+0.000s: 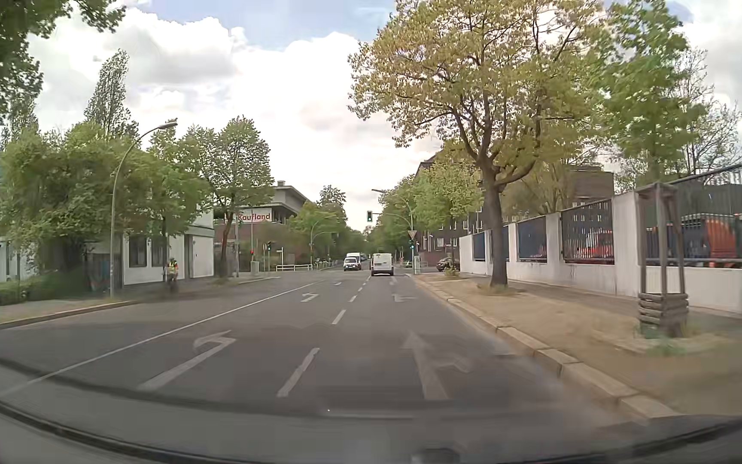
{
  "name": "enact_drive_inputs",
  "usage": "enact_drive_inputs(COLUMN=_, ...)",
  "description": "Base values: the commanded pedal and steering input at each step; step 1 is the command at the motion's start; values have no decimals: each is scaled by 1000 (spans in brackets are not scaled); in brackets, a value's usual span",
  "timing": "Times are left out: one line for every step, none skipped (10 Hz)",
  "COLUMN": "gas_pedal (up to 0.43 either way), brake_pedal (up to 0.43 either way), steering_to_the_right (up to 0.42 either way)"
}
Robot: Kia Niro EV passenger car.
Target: Follow the waypoints while adhering to traffic rules and regulations
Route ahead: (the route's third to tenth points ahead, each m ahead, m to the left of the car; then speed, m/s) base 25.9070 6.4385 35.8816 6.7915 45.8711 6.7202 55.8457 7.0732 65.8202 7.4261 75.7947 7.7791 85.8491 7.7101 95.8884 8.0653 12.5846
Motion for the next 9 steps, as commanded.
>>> enact_drive_inputs(gas_pedal=79, brake_pedal=18, steering_to_the_right=-6)
enact_drive_inputs(gas_pedal=79, brake_pedal=24, steering_to_the_right=-6)
enact_drive_inputs(gas_pedal=79, brake_pedal=18, steering_to_the_right=-6)
enact_drive_inputs(gas_pedal=79, brake_pedal=18, steering_to_the_right=-6)
enact_drive_inputs(gas_pedal=79, brake_pedal=18, steering_to_the_right=-7)
enact_drive_inputs(gas_pedal=79, brake_pedal=18, steering_to_the_right=-9)
enact_drive_inputs(gas_pedal=79, brake_pedal=24, steering_to_the_right=-9)
enact_drive_inputs(gas_pedal=79, brake_pedal=24, steering_to_the_right=-9)
enact_drive_inputs(gas_pedal=79, brake_pedal=18, steering_to_the_right=-8)
